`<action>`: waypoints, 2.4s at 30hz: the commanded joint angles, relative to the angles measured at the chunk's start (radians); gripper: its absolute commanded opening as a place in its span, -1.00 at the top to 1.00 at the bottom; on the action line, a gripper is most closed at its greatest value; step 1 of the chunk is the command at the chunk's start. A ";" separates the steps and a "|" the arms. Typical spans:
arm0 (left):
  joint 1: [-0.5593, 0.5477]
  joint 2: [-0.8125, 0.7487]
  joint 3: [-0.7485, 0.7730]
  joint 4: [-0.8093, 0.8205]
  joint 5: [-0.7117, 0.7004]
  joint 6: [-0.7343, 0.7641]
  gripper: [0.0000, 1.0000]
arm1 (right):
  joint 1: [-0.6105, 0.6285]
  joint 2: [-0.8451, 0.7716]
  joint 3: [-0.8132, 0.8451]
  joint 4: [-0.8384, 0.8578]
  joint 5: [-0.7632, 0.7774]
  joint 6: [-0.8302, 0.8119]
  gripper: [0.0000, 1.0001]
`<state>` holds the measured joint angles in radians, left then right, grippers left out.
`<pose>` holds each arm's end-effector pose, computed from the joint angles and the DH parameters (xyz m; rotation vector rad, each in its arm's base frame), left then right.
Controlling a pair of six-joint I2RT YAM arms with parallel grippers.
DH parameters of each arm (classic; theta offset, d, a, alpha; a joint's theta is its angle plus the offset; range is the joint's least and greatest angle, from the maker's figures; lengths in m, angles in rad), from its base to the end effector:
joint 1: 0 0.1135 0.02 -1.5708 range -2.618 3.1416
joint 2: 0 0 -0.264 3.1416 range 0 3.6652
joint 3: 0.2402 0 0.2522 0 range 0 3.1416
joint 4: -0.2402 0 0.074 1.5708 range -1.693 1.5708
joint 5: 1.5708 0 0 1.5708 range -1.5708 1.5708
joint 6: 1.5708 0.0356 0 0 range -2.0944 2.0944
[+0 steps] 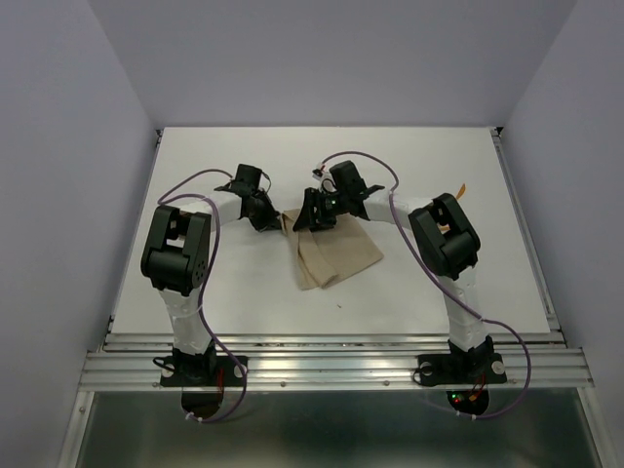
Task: Fold the napkin into a case and place the utensils inside
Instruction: Fold the lower triangle-folded napkin at the center of the board.
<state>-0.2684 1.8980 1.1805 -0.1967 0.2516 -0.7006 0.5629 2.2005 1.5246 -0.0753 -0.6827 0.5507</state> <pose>0.3786 -0.1133 0.1617 -0.4458 2.5505 -0.6999 0.3926 0.2743 0.1511 -0.3969 2.4717 1.3141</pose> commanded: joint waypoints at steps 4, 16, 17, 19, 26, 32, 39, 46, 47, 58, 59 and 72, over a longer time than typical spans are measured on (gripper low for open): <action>-0.005 -0.039 -0.030 0.094 0.058 -0.019 1.00 | 0.015 -0.051 0.091 -0.119 0.167 -0.136 -0.37; -0.005 -0.036 -0.027 0.160 0.078 -0.031 1.00 | 0.048 -0.048 0.123 -0.075 0.235 -0.092 -0.40; -0.005 -0.039 -0.030 0.170 0.083 -0.033 1.00 | 0.048 -0.047 0.131 -0.073 0.233 -0.086 -0.40; -0.005 -0.036 -0.038 0.189 0.100 -0.039 1.00 | 0.048 -0.042 0.140 -0.066 0.227 -0.066 -0.41; -0.005 -0.031 -0.070 0.290 0.156 -0.063 1.00 | 0.048 -0.028 0.155 -0.029 0.232 0.005 -0.58; -0.005 -0.025 -0.081 0.335 0.181 -0.085 1.00 | 0.048 -0.031 0.149 -0.009 0.285 0.043 -0.53; -0.005 -0.024 -0.101 0.382 0.209 -0.106 1.00 | 0.048 -0.027 0.160 -0.003 0.342 0.089 -0.49; -0.005 -0.011 -0.101 0.396 0.219 -0.109 1.00 | 0.048 -0.071 0.106 0.063 0.416 0.161 -0.38; -0.005 -0.011 -0.101 0.398 0.219 -0.111 1.00 | 0.048 -0.073 0.108 0.063 0.413 0.164 -0.38; -0.005 0.013 -0.105 0.428 0.233 -0.128 1.00 | 0.048 -0.082 0.080 0.124 0.446 0.239 -0.47; -0.005 0.016 -0.105 0.428 0.235 -0.129 1.00 | 0.048 -0.081 0.078 0.118 0.456 0.239 -0.47; -0.005 0.010 -0.101 0.441 0.224 -0.146 1.00 | 0.075 -0.074 0.086 0.016 0.518 0.132 -0.48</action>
<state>-0.2684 1.9167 1.0794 0.2081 0.4633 -0.8436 0.6094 2.1605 1.5894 -0.0334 -0.1978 0.7334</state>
